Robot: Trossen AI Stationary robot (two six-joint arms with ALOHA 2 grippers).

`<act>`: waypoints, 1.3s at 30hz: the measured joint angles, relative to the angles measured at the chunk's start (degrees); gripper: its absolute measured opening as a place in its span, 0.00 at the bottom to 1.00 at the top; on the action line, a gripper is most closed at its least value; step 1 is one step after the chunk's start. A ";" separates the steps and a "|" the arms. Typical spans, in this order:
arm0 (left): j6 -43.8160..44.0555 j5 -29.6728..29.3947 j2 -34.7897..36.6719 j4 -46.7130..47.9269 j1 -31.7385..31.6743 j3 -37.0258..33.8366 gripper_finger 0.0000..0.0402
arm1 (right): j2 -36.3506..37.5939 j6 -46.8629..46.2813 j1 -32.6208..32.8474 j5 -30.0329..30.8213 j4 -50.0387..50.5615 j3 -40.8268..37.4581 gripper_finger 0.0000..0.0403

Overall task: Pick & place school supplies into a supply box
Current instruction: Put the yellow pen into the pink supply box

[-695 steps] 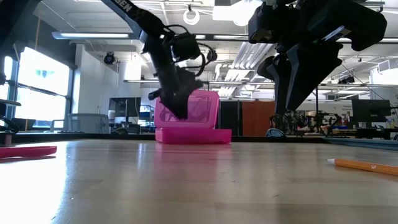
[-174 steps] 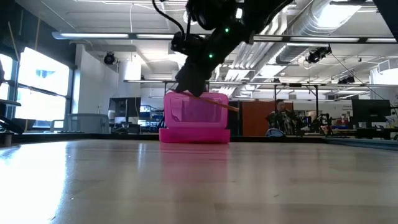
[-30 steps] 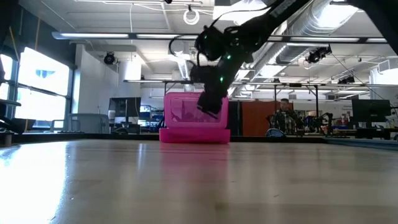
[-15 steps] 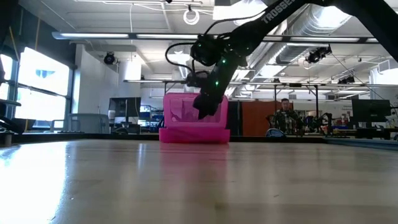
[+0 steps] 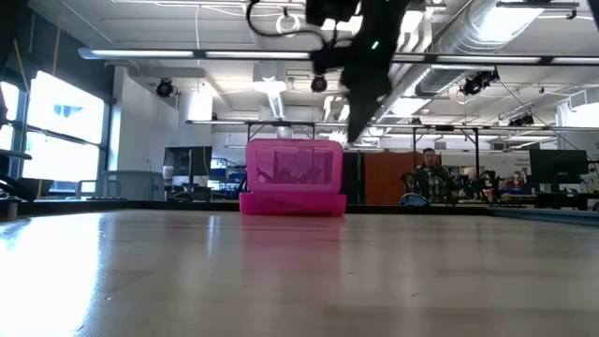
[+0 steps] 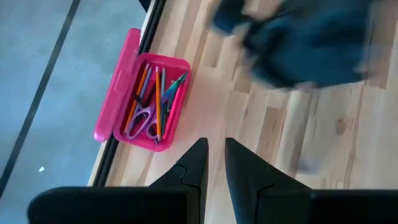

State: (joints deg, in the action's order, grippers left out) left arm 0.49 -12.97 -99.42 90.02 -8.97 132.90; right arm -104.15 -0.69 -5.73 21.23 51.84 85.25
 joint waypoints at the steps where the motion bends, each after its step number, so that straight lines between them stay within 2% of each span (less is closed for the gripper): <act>1: 0.05 -0.02 0.00 0.00 0.00 0.00 0.21 | 1.17 -4.21 2.20 -1.51 3.19 0.00 0.18; 6: 2.50 -0.03 0.00 0.00 0.00 0.00 0.21 | 6.10 -30.01 13.78 -12.05 17.21 0.00 0.15; 10: 3.01 -0.09 0.00 0.00 0.00 0.00 0.21 | 8.15 -46.34 23.90 -19.80 23.31 0.00 0.15; 18: 3.12 -0.21 0.00 -0.04 0.00 0.00 0.21 | 7.32 -78.82 42.18 -25.80 21.82 -0.02 0.18; 22: 4.51 -0.22 0.00 -0.04 0.00 0.00 0.21 | 6.59 -95.42 48.76 -30.25 21.65 -0.08 0.18; 24: 4.80 -0.21 0.00 -0.06 0.00 0.00 0.21 | 6.51 -101.78 51.15 -30.62 20.64 -0.69 0.18; 29: 5.81 -0.20 0.00 -0.11 0.00 0.00 0.21 | 6.40 -108.07 54.65 -29.44 14.57 -5.37 0.18; 32: 5.81 -0.20 -0.27 -0.44 0.00 0.00 0.21 | 6.38 -108.48 54.94 -31.83 10.74 -10.35 0.18; 39: 5.82 -0.17 -0.35 -0.50 0.00 0.00 0.21 | 6.37 -108.57 54.22 -33.36 -4.30 -22.69 0.18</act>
State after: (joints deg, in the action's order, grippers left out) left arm 6.31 -13.15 -99.77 89.52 -8.97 132.90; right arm -97.78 -109.27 48.49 -12.13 47.55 62.56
